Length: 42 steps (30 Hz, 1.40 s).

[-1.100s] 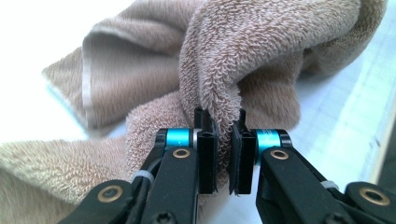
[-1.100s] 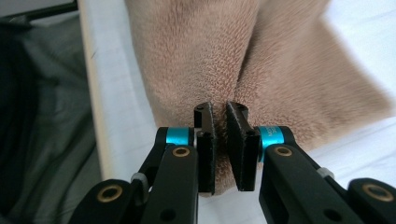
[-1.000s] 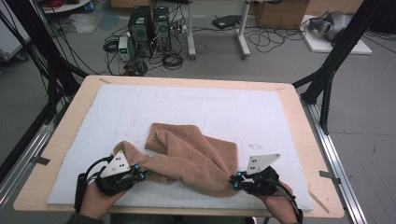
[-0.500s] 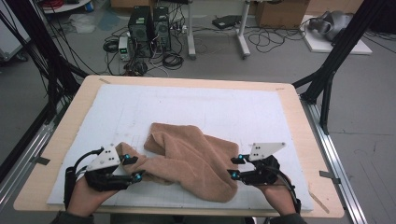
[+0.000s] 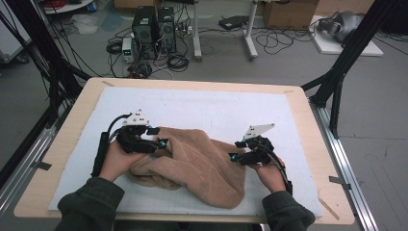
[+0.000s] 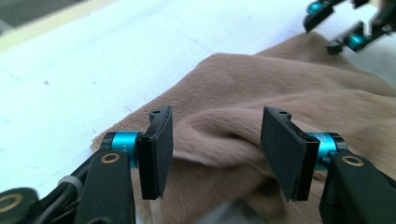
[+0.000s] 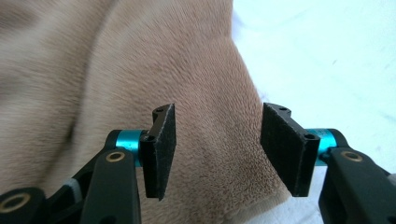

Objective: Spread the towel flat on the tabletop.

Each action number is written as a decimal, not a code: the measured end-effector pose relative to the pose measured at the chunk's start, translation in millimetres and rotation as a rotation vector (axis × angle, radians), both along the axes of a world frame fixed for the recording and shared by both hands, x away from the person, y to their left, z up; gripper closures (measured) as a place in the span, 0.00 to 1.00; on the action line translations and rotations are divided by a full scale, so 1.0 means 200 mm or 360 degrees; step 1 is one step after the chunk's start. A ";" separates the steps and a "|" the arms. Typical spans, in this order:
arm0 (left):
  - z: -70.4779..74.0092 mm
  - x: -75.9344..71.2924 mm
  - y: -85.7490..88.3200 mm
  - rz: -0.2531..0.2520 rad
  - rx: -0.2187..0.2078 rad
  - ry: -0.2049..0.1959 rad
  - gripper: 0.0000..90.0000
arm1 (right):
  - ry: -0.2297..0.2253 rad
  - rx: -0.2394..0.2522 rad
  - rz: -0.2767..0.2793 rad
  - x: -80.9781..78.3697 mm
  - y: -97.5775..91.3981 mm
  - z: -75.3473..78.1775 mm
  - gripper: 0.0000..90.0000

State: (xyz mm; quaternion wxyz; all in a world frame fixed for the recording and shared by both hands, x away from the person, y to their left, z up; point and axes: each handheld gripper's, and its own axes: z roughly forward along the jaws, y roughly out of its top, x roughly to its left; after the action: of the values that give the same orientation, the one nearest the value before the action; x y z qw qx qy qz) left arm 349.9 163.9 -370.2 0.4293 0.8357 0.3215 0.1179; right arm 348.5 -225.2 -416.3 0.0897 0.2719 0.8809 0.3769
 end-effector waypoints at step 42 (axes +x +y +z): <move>-0.11 -0.41 0.21 -0.0054 0.0070 0.0025 0.95 | 0.0043 0.0005 0.0235 -0.25 0.03 -0.01 0.94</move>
State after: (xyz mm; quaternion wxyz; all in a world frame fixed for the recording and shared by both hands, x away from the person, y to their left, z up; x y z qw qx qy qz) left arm 268.3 206.2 -392.1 0.4103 0.8512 0.3079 0.1111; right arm 298.3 -220.2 -419.0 0.0493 0.2115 0.8991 0.3801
